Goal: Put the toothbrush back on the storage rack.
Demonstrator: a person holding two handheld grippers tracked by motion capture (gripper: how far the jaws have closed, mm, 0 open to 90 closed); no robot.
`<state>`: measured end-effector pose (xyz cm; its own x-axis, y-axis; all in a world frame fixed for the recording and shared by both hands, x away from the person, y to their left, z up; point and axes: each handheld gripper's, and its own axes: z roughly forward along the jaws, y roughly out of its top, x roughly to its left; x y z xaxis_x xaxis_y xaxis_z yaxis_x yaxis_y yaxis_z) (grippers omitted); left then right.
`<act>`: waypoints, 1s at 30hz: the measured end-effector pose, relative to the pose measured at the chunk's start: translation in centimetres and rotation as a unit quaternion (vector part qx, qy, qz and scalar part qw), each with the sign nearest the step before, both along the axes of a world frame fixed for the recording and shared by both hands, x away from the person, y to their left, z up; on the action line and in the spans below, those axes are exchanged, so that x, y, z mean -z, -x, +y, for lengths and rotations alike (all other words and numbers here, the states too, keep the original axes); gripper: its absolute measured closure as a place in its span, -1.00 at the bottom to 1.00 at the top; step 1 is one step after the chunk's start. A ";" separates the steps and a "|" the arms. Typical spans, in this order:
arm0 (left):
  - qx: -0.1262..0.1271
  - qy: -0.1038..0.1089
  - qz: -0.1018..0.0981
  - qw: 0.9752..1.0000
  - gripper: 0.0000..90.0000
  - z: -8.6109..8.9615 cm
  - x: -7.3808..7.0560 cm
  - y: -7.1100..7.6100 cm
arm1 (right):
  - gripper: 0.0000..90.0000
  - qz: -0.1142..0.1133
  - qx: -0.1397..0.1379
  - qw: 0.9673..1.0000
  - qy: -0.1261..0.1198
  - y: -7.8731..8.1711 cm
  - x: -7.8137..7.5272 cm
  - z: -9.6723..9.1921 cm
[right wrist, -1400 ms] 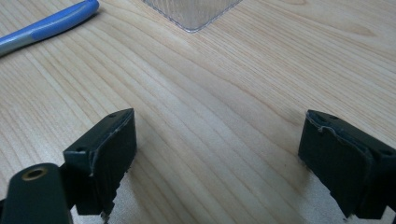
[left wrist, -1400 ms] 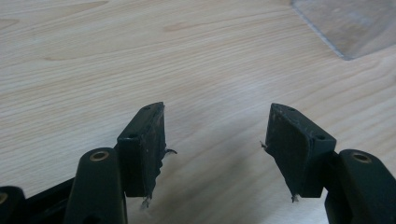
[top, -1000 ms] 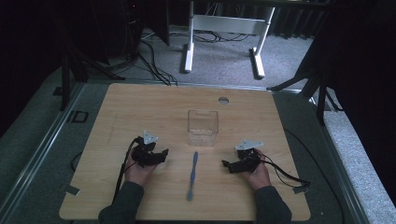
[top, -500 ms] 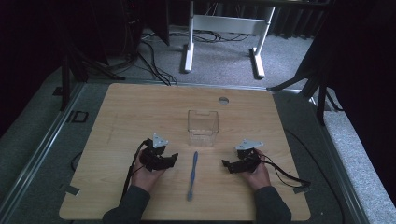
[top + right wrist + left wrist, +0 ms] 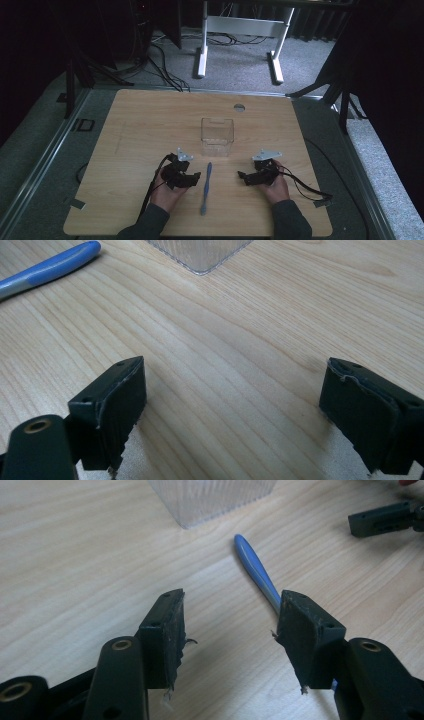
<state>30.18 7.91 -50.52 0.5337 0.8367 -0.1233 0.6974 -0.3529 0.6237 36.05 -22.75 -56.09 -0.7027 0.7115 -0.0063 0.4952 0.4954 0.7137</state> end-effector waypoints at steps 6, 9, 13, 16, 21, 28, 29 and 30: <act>0.003 -0.007 0.021 1.000 0.03 -1.0 -0.3 0.1 | -0.76 0.000 0.001 1.000 0.000 0.0 0.0 0.0; 0.005 -0.014 0.027 1.000 0.03 -1.6 -0.3 0.2 | -0.76 0.000 0.001 1.000 0.000 0.0 0.0 0.0; 0.006 -0.017 0.039 0.999 0.03 -2.5 -0.3 0.2 | -0.75 0.000 0.002 1.000 0.000 0.0 0.0 0.0; 0.010 -0.022 0.047 0.999 0.03 -3.1 -0.3 0.2 | -0.75 0.000 0.002 1.000 0.000 0.0 0.0 0.0; 0.015 -0.028 0.058 0.998 0.03 -3.9 -0.3 0.3 | -0.75 0.000 0.003 1.000 0.000 0.0 0.0 0.0; 0.012 -0.038 0.084 0.996 0.05 -4.7 -0.1 0.2 | -0.75 0.000 0.003 1.000 0.000 0.0 0.0 0.0; 0.013 -0.041 0.089 0.995 0.06 -4.7 -0.1 0.2 | -0.75 0.000 0.003 1.000 0.000 0.0 0.0 0.0; 0.013 -0.045 0.093 0.995 0.07 -4.8 -0.1 0.1 | -0.75 0.000 0.003 1.000 0.000 0.0 0.0 0.0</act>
<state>30.04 3.12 -50.45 0.5304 0.8348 -0.1479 0.7876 -0.4206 0.4504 36.04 -22.75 -56.08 -0.6986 0.7155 -0.0063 0.4977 0.4923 0.7141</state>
